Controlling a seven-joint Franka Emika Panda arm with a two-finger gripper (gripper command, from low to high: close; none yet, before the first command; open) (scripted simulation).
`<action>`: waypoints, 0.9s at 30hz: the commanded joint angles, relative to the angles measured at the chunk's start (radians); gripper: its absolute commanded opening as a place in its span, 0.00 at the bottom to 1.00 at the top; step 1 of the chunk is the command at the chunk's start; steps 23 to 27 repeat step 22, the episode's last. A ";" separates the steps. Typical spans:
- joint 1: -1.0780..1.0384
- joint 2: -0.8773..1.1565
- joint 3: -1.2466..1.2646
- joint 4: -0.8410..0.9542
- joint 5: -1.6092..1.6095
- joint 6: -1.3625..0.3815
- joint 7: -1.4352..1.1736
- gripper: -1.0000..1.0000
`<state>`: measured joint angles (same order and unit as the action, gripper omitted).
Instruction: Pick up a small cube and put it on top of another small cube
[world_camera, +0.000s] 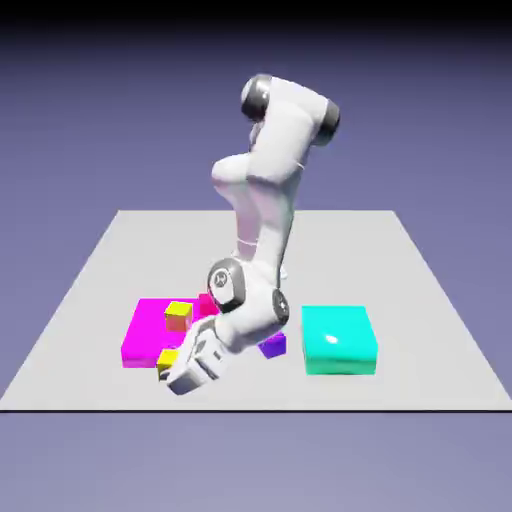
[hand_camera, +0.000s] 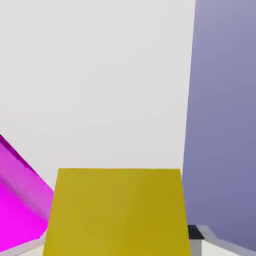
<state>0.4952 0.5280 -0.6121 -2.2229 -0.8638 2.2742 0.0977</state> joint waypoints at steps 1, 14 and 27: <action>-0.006 -0.036 0.011 -0.021 0.005 -0.033 0.014 0.00; -0.078 -0.439 0.131 -0.259 0.090 -0.413 0.153 0.00; -0.108 -0.389 0.111 -0.287 0.053 -0.329 0.177 1.00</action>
